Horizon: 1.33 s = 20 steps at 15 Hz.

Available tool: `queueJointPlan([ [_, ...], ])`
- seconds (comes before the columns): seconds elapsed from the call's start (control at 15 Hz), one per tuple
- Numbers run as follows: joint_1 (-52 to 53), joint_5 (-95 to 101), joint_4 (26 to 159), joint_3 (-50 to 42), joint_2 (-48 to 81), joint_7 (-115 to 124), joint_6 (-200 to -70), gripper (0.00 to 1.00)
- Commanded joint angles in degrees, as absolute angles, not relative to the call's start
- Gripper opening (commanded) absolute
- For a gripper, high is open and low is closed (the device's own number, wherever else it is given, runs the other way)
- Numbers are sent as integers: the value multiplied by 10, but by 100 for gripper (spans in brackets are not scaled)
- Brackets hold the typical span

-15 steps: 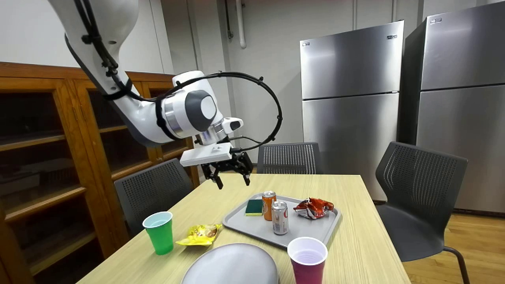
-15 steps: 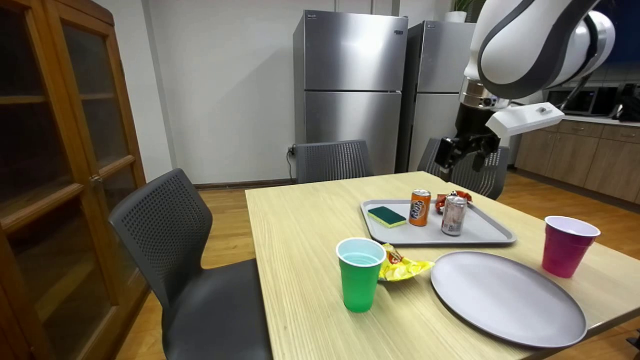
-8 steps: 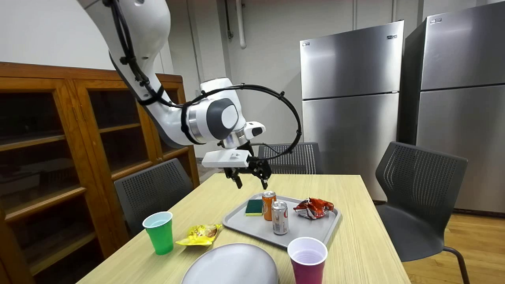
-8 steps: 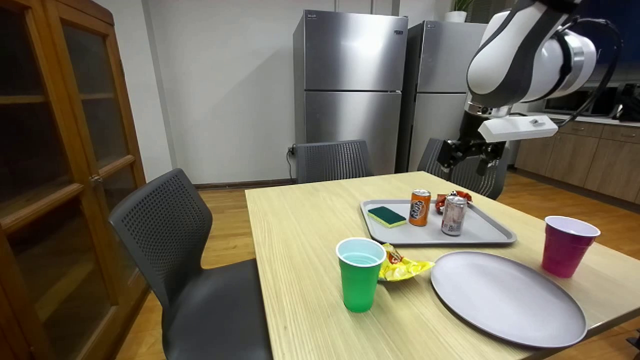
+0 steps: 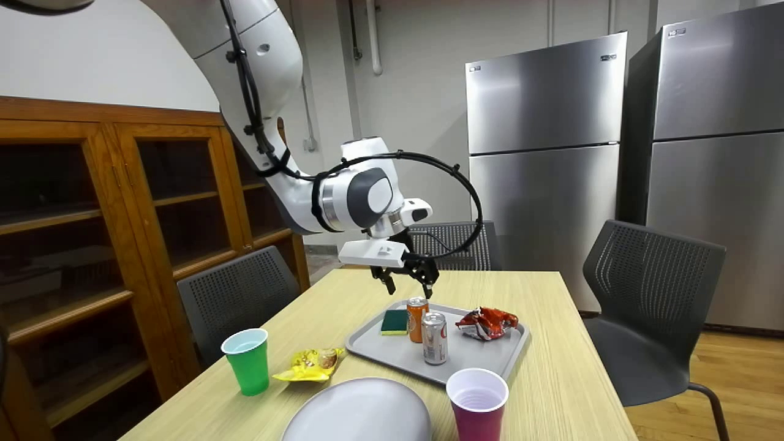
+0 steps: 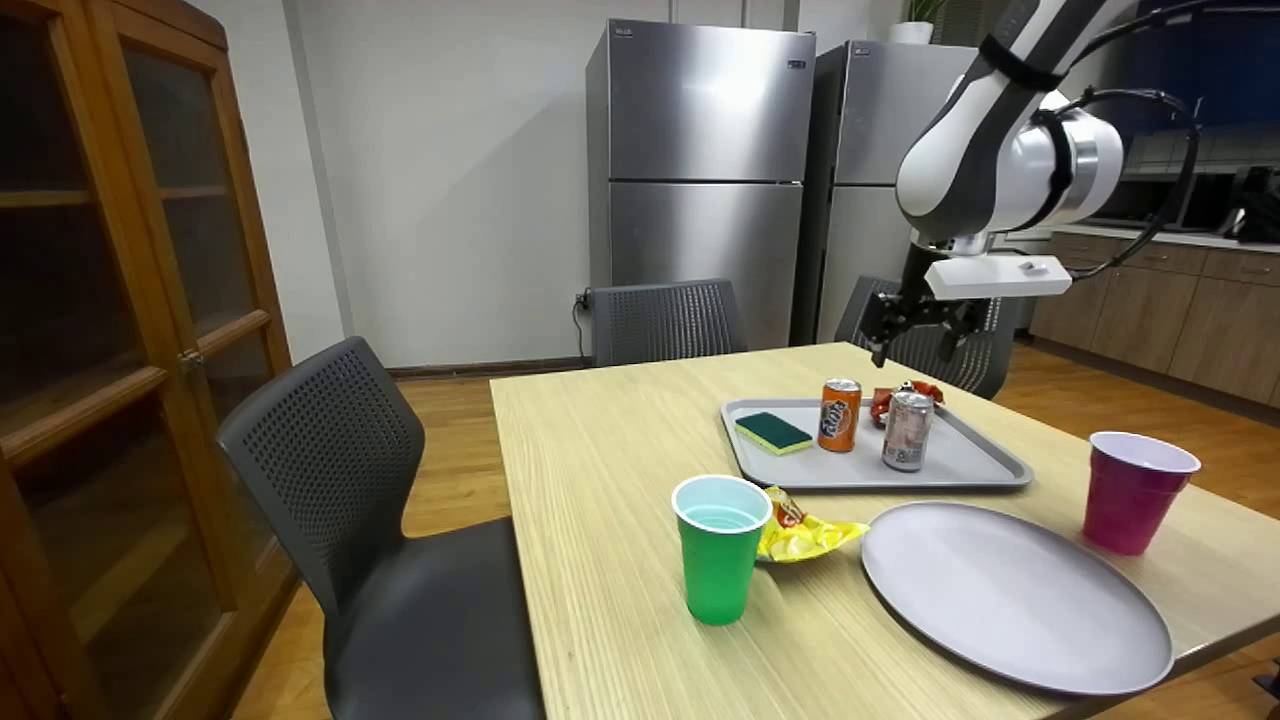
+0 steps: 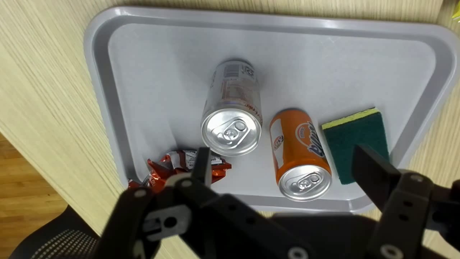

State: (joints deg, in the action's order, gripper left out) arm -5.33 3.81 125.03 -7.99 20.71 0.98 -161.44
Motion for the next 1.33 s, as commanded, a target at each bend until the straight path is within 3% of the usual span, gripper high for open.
queueJointPlan([
  [0.0, -60, 20, 1196, -79, 244, 20, -1588, 100],
  [1.27, -64, 10, 1105, -99, 333, 59, -1523, 100],
])
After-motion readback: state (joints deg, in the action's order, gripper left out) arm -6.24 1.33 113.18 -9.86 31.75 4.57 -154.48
